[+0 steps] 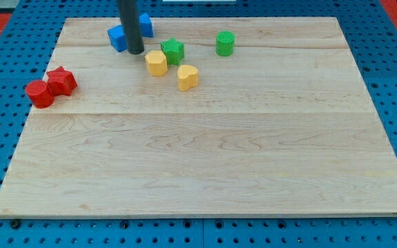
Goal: Slide blue cube and blue triangle closer to red star
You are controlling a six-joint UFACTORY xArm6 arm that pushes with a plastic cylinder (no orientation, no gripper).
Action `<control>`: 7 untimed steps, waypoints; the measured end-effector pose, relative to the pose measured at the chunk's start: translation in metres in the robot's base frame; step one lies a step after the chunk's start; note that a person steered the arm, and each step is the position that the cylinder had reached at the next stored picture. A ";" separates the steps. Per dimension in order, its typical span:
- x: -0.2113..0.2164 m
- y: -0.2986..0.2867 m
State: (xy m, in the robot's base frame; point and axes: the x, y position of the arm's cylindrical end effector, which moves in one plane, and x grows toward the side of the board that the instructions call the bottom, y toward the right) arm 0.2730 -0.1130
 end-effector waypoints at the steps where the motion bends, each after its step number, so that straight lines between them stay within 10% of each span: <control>1: -0.043 0.039; 7: -0.065 -0.066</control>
State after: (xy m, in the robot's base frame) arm 0.2076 -0.1790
